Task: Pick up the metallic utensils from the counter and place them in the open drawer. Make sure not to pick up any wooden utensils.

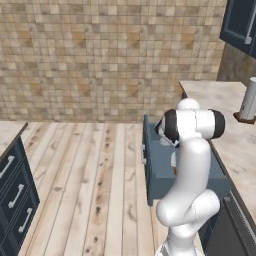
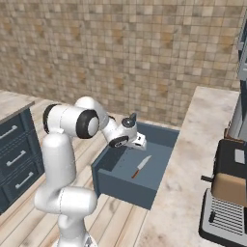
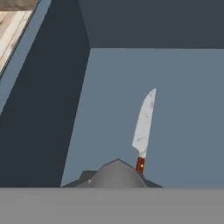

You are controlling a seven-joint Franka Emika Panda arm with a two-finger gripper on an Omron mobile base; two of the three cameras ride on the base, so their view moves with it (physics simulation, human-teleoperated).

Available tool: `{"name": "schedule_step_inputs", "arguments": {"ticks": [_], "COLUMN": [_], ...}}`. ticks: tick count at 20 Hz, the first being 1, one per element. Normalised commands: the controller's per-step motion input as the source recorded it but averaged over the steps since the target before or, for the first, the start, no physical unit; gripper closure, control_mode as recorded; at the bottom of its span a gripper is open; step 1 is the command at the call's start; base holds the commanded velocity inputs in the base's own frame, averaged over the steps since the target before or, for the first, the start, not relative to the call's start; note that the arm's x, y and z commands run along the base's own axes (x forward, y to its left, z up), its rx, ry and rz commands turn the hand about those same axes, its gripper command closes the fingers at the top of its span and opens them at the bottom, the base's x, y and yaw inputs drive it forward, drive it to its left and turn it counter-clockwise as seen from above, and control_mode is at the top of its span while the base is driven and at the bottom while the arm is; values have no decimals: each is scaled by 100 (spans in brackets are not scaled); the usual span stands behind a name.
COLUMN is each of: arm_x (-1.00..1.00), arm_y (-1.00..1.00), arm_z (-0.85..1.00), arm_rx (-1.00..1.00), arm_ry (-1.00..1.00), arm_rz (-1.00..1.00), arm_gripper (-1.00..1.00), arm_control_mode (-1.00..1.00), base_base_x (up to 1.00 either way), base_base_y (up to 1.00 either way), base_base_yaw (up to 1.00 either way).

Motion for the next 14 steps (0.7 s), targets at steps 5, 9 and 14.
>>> {"name": "schedule_step_inputs", "arguments": {"ticks": [5,9,14], "arm_x": [28,12,47], "arm_y": [-9,0,3], "arm_z": [-38,-31,-31], "arm_rx": [-2,-2,-1], "arm_ry": [7,11,9], "arm_rz": [1,0,-5], "arm_gripper": [100,100,100], "arm_control_mode": [-100,-100,-100], "base_base_x": [0,0,0], "base_base_y": [0,0,0], "base_base_yaw": [0,0,0]}}
